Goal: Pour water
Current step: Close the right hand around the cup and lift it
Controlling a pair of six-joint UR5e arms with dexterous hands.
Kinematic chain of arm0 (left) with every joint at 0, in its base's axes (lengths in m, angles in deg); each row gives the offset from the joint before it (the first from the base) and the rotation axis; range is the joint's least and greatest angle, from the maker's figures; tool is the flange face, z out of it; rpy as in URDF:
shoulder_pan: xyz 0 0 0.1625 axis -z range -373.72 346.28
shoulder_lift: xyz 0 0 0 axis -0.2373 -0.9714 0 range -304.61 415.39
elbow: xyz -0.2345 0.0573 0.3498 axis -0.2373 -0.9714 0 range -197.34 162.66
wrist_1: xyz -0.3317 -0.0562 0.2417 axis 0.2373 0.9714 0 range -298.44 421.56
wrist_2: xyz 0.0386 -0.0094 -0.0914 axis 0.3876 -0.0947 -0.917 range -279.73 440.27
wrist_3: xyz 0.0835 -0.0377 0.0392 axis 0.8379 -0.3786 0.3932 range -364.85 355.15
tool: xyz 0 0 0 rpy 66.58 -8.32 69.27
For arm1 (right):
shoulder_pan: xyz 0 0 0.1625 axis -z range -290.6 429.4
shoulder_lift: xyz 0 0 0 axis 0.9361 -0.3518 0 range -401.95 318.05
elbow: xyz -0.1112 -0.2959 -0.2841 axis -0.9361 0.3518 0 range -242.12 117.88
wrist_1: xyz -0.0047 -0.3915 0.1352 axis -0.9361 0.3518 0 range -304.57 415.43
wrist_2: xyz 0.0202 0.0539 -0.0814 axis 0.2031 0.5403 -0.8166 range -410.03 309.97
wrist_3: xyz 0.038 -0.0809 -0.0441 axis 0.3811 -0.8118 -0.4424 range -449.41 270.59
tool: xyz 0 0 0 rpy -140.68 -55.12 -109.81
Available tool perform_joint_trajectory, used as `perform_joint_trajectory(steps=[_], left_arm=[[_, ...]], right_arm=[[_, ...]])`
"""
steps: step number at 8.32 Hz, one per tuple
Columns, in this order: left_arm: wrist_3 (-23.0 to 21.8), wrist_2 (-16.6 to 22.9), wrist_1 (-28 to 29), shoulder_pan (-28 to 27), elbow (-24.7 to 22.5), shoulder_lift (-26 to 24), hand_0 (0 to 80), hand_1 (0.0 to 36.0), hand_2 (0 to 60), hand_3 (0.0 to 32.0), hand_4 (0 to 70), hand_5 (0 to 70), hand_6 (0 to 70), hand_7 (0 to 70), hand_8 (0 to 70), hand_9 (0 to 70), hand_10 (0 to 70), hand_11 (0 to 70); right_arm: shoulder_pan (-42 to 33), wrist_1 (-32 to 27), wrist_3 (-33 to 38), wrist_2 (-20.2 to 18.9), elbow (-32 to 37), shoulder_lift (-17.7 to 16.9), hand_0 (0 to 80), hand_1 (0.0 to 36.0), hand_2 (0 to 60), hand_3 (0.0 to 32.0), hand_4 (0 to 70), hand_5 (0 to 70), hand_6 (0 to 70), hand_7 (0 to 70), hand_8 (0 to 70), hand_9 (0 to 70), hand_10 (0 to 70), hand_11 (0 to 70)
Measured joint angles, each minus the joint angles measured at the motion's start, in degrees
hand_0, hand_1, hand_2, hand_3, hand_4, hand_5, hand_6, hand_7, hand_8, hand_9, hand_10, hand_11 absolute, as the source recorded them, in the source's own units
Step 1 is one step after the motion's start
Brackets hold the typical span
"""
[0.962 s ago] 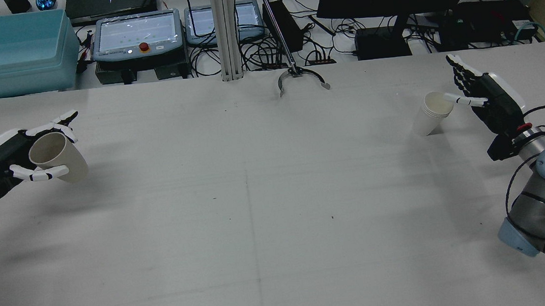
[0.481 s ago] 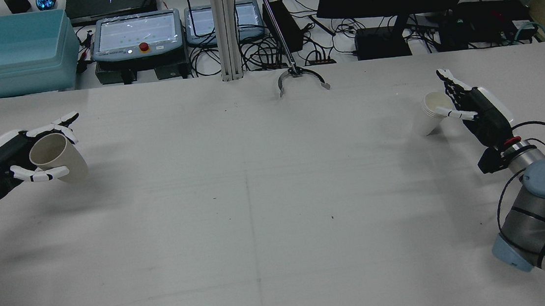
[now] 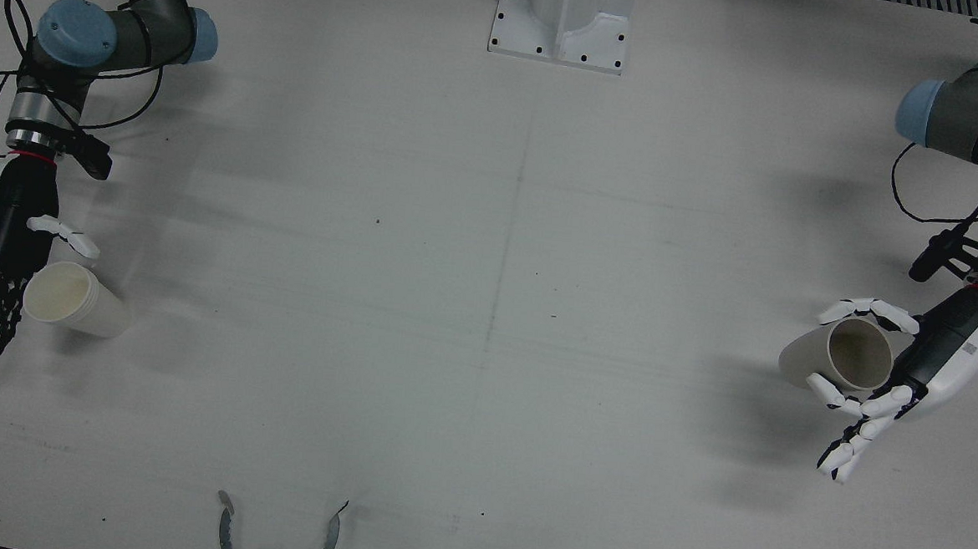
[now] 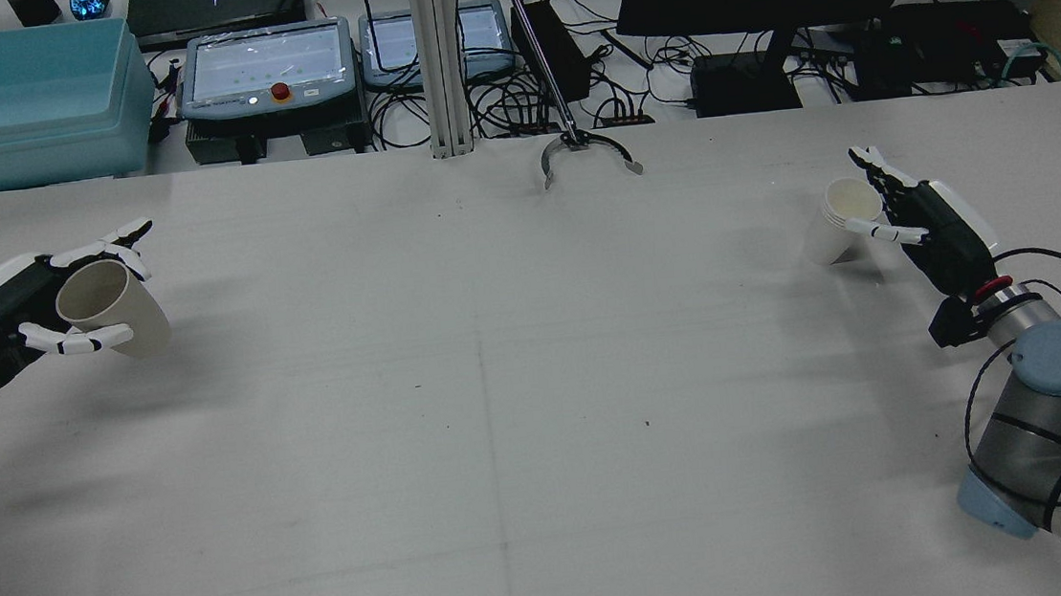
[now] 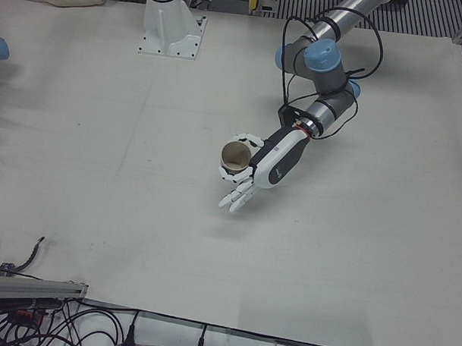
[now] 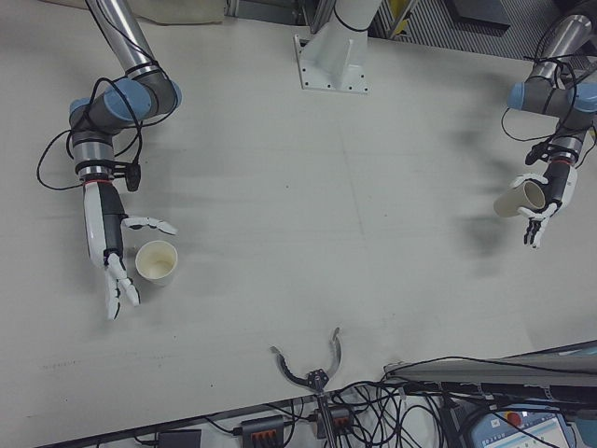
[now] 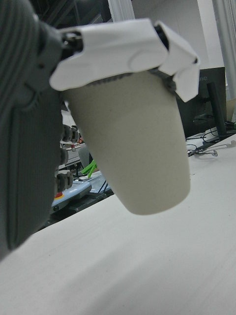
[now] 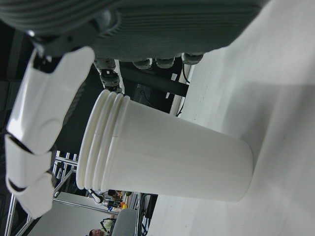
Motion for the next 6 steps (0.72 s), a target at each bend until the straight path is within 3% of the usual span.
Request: perform_joint_trajectory(steps=[6], left_arm=[[0.0,-0.1,0.2,0.1,-0.1,0.0,43.5,36.0,60.0,0.0,25.9,44.9,2.0,7.7,0.0,0.1,2.3,5.3]], right_arm=[[0.2,-0.5,0.6,3.0,0.3,0.4,45.6,14.7,16.8,1.0,0.0,5.6,0.0,0.0,0.0,0.0,0.0,0.0]])
